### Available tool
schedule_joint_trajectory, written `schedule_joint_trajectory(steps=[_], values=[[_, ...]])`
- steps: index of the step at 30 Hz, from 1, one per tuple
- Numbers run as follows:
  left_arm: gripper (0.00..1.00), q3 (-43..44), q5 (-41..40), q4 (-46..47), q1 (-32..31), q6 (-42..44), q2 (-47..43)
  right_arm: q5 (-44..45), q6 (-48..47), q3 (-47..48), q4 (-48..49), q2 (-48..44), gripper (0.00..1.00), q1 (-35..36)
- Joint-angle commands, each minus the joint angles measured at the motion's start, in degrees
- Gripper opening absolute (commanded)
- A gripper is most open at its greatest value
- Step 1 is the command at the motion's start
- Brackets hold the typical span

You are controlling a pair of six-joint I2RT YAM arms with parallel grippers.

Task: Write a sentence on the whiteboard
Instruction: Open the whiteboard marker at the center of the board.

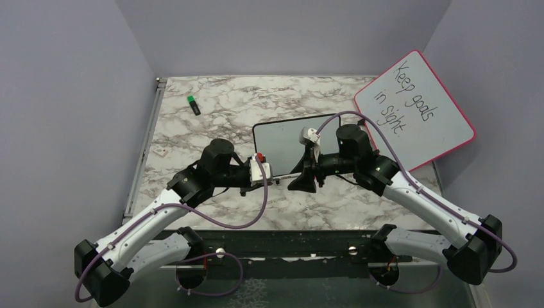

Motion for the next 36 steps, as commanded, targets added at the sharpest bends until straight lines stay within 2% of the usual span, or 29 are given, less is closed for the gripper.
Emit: schedule_joint_trajectory(steps=[1,5,14,19,27,36], values=[[0.00,1.33,3.91,0.76,0.65,-1.05,0.65,0.08,1.50,2.45,-0.57,-0.18,0.58,-0.03],[0.00,1.50,5.97,0.66,0.85,-1.32,1.24,2.77,2.09,3.11,-0.50,0.04,0.66,-0.07],[0.00,2.55,7.20,0.67,0.97,-1.77,2.30,2.31,6.09,5.04,0.12,3.17,0.67,-0.08],[0.00,2.91,7.25,0.79,1.35,-1.91,2.39,1.63,6.76,5.43,0.30,4.39,0.65,-0.07],[0.00,3.08,7.84,0.83,2.12,-2.34,3.10,1.58,6.51,5.62,-0.04,4.92,0.56,-0.04],[0.00,3.36,8.55,1.23,2.76,-2.96,3.59,0.72,6.65,5.03,1.03,5.00,0.50,-0.06]])
